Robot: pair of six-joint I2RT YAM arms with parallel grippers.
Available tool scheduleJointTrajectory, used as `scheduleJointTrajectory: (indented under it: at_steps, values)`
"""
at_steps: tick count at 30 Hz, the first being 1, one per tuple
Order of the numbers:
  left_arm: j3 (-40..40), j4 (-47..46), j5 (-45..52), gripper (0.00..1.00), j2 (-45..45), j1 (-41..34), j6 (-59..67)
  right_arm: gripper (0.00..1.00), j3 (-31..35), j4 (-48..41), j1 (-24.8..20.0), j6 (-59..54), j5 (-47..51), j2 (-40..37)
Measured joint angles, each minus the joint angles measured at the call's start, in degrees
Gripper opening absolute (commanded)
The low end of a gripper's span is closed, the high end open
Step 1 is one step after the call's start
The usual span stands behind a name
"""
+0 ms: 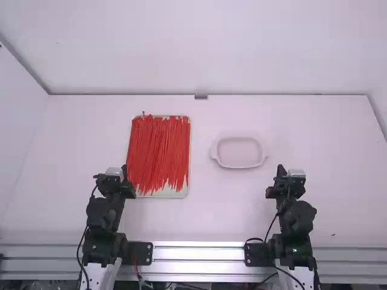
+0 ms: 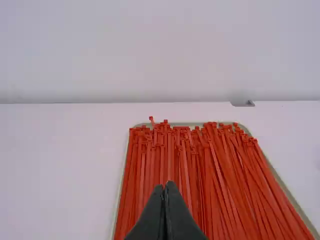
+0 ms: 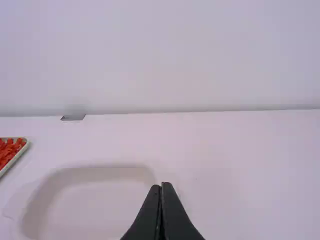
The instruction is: Fasten the cable tie
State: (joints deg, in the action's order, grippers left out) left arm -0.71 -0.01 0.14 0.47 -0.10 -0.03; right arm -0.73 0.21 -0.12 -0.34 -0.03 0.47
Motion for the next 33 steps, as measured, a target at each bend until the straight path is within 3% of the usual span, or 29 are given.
scheduleJointTrajectory:
  at_steps: [14,33]
  values:
    - [-0.9,-1.2,0.1,0.08,3.2,-0.1,0.0,0.08,-0.3,-0.4,0.0,0.0,-0.9,3.1]
    - [-17.7,-7.6,5.4,0.39,27.3,-1.3,1.2,0.39,-16.7,-4.8,6.1,-0.4,-3.1,28.8]
